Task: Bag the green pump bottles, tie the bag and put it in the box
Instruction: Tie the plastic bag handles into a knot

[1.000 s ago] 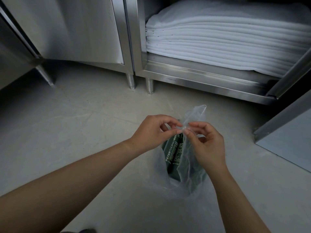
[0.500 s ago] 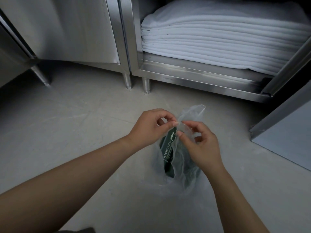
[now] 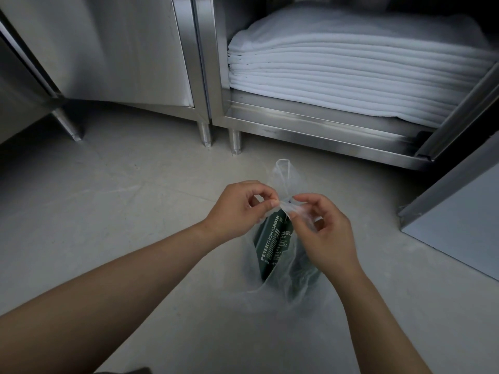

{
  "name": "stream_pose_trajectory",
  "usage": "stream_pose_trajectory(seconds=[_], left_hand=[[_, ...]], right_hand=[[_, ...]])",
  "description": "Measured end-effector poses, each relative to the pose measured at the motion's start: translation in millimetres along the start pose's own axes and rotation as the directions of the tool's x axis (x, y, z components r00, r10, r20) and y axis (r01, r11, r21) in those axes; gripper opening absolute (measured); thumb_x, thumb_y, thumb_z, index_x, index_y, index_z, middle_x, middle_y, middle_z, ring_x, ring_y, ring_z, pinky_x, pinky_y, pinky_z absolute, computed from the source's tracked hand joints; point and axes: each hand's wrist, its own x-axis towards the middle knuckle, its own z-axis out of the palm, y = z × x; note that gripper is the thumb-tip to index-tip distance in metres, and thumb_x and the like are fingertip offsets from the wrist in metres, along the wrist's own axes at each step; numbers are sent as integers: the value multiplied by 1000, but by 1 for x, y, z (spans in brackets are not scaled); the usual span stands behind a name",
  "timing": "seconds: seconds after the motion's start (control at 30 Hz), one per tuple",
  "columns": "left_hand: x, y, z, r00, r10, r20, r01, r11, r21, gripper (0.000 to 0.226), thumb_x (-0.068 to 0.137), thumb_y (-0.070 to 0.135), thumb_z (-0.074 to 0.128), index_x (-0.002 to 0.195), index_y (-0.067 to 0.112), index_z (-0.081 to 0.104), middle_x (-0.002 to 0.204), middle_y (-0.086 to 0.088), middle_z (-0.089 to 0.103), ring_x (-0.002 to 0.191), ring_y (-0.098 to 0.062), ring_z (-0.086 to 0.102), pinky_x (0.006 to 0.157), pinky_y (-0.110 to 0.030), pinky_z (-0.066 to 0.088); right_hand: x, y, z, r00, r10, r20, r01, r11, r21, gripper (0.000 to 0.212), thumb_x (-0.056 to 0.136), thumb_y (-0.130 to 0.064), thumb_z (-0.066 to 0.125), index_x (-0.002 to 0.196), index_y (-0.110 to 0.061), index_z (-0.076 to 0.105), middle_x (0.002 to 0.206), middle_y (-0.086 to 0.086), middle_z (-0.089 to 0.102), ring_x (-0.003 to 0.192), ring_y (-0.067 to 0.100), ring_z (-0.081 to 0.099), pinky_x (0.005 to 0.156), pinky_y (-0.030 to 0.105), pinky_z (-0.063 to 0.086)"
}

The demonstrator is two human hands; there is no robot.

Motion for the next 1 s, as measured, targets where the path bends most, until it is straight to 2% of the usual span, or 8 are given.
stream_pose_trajectory(seconds=[0.1,0.2,0.33,0.4,0.57,0.8,0.9,1.0], left_hand=[[0,-1,1,1000,-1,0,1,1000,17,14,83,12,67,76,25,65,79,7,63,53,-9,59,59,-37,56],[0,-2,0,1000,14,10,-15,999,30,10,83,13,67,78,22,66,81,5,63,53,-9,59,60,-37,56],[0,-1,0,999,42,15,-43,998,55,5,82,14,67,80,19,67,81,5,63,54,-6,59,60,-34,56],[0,0,0,999,51,2,-51,997,59,7,82,14,67,80,20,67,80,7,62,54,-7,59,60,-35,56],[0,-2,-2,998,62,-13,-61,995,82,9,83,14,67,80,22,66,80,8,61,58,-12,61,60,-37,56],[2,1,-2,997,76,2,-76,994,78,9,82,13,67,79,21,67,80,9,63,56,-6,59,58,-26,54],[1,1,-2,996,84,5,-84,993,78,7,82,16,67,79,22,67,79,8,63,56,-6,59,58,-32,54],[2,1,-2,996,89,-13,-88,993,76,11,82,15,67,78,25,66,78,9,62,55,-6,59,58,-33,54]], right_hand=[[-2,0,1,1000,-6,25,7,1000,-17,14,83,-22,69,96,-24,69,84,-9,65,71,2,56,59,11,44],[-3,-1,5,999,44,-15,-44,999,27,25,82,-42,60,96,-25,71,80,-12,68,71,-2,59,60,8,43],[-2,1,9,997,59,-58,-58,998,17,8,83,-24,68,86,-30,74,67,-10,70,58,0,57,54,7,42],[-3,1,10,996,70,-56,-69,997,20,9,82,-24,70,87,-30,75,66,-4,70,54,4,54,52,8,42],[-4,-1,13,995,103,-14,-103,995,8,13,83,-25,70,94,-31,73,69,-8,70,57,1,56,54,7,43],[-5,-1,18,991,101,-90,-103,994,-18,11,79,-27,74,90,-30,73,77,-16,69,73,-6,62,63,5,45],[-4,0,17,994,43,-99,-49,997,-56,2,82,-26,70,83,-27,72,73,-13,66,69,-3,59,60,6,42],[-3,-1,16,997,19,-78,-25,997,-79,7,85,-27,67,83,-22,72,68,-15,64,61,-5,54,56,6,40]])
